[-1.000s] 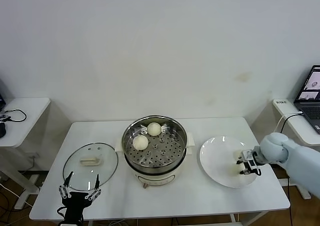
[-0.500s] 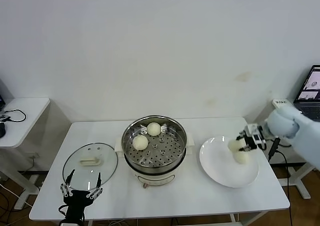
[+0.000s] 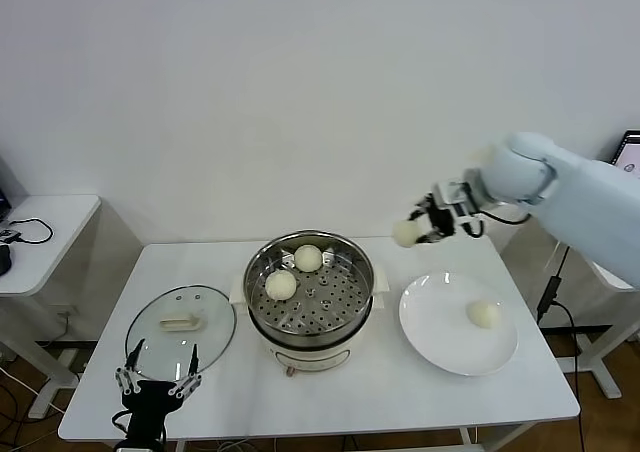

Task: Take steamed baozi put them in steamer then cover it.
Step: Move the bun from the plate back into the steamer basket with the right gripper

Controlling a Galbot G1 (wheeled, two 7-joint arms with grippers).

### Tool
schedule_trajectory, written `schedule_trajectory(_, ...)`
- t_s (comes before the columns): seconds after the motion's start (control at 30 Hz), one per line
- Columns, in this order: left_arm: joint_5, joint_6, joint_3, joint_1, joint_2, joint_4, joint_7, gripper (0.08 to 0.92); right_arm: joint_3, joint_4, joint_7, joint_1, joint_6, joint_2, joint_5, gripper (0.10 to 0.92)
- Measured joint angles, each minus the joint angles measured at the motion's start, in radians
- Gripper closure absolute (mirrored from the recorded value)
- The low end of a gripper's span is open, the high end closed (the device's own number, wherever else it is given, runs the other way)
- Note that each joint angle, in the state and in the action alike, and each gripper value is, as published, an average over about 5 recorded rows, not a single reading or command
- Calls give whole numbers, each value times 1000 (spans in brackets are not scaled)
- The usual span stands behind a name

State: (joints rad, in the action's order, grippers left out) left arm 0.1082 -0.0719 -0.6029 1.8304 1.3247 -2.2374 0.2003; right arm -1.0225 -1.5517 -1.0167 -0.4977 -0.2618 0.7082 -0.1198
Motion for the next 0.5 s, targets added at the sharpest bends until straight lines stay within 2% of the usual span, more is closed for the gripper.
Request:
schedule_trajectory(0.27, -1, 0, -12, 3, 14, -14, 2, 177, -89, -32, 16, -40, 35, 124, -31, 558)
schedule_trajectory(0.5, -2, 1, -16, 3, 29, -20, 5, 177, -161, -34, 47, -25, 125, 221, 16, 558)
